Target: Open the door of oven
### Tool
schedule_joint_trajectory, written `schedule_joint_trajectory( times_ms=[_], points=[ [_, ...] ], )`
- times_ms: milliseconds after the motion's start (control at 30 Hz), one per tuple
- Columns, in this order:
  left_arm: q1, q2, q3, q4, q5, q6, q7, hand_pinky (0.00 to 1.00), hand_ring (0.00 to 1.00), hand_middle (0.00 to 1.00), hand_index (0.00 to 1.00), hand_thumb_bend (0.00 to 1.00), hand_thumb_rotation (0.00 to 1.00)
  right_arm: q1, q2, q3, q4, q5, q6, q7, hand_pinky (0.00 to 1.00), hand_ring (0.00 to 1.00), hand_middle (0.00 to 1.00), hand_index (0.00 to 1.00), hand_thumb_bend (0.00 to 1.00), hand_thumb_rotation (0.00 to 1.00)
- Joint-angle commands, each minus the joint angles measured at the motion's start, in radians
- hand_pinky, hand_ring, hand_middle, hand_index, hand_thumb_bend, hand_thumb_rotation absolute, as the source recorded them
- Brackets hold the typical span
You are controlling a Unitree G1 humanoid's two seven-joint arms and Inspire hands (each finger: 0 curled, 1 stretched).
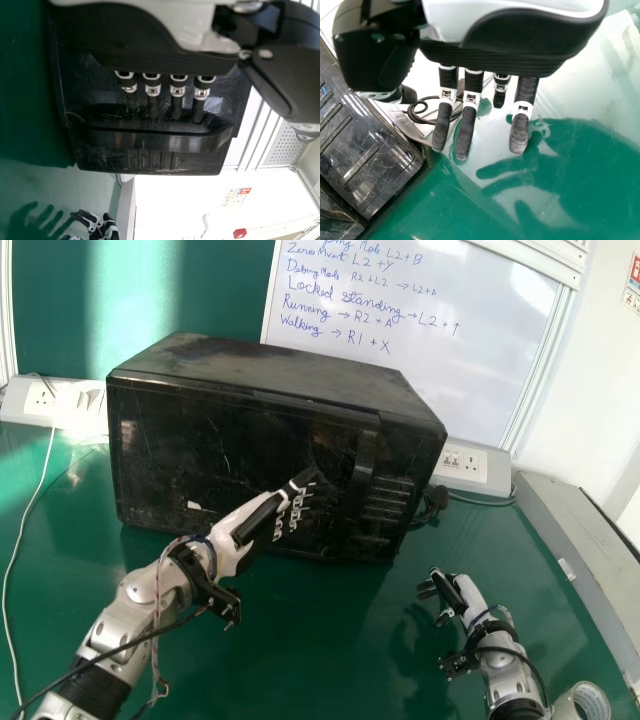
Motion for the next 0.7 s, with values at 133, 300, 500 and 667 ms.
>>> schedule_joint_trajectory(
  times_ms=[133, 300, 500, 667],
  points=[
    [-0.031, -0.017, -0.023, 0.049, 0.023, -0.037, -0.006, 0.82, 0.99, 1.0, 1.0, 1.0, 0.88, 0.024, 0.016, 0.003, 0.019, -0.002, 0.023, 0.022, 0.34, 0.39, 0.49, 0.5, 0.49, 0.16],
    [-0.044, -0.028, -0.021, 0.078, 0.024, -0.066, -0.006, 0.83, 0.99, 1.0, 0.97, 1.0, 0.88, 0.024, 0.016, -0.002, 0.021, 0.003, 0.021, 0.025, 0.33, 0.38, 0.5, 0.5, 0.49, 0.16],
    [-0.06, -0.03, -0.018, 0.098, 0.019, -0.073, -0.016, 0.84, 1.0, 1.0, 0.96, 1.0, 0.88, 0.022, 0.015, -0.001, 0.02, 0.004, 0.024, 0.024, 0.33, 0.38, 0.48, 0.5, 0.49, 0.16],
    [-0.078, -0.035, -0.016, 0.138, 0.017, -0.09, -0.026, 0.83, 0.99, 1.0, 0.95, 1.0, 0.87, 0.019, 0.014, 0.002, 0.024, 0.001, 0.026, 0.022, 0.32, 0.38, 0.5, 0.5, 0.49, 0.16]
  ],
)
